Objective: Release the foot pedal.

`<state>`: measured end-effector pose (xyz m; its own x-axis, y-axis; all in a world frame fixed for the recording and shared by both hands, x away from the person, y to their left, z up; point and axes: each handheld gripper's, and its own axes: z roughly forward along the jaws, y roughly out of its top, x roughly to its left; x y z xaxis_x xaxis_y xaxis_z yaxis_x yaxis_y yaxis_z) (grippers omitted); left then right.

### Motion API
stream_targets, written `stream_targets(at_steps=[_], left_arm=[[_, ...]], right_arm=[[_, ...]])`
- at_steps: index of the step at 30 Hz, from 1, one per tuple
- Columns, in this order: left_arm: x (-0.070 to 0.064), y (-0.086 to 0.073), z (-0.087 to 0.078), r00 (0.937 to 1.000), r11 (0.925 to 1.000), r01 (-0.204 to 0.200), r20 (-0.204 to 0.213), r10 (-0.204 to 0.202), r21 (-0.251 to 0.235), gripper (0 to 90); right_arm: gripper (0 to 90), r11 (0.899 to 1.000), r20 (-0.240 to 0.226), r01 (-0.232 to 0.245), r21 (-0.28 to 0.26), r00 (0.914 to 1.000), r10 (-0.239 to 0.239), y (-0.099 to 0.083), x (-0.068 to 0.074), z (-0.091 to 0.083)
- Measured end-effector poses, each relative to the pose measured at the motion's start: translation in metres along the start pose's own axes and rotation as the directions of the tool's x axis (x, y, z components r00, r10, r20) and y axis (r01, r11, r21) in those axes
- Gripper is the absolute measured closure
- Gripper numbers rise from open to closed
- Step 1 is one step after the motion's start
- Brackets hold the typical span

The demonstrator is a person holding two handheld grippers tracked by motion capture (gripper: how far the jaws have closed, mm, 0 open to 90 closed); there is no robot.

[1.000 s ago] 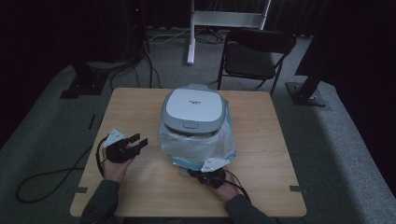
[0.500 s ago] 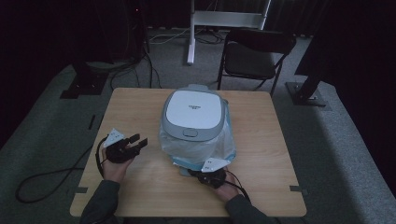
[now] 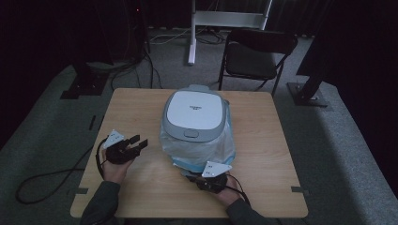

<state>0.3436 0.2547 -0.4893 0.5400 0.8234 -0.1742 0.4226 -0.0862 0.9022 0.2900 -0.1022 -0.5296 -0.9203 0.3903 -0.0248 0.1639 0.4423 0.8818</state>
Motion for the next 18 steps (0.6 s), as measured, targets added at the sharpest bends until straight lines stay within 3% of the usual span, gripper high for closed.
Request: stream_targets(at_steps=[18], left_arm=[[0.0,0.0,0.003,1.0,1.0,-0.004,0.003,0.004,0.007,52.7]], right_arm=[[73.0,1.0,0.031,-0.009,0.006,0.9995,0.009,-0.006,-0.008,-0.031]])
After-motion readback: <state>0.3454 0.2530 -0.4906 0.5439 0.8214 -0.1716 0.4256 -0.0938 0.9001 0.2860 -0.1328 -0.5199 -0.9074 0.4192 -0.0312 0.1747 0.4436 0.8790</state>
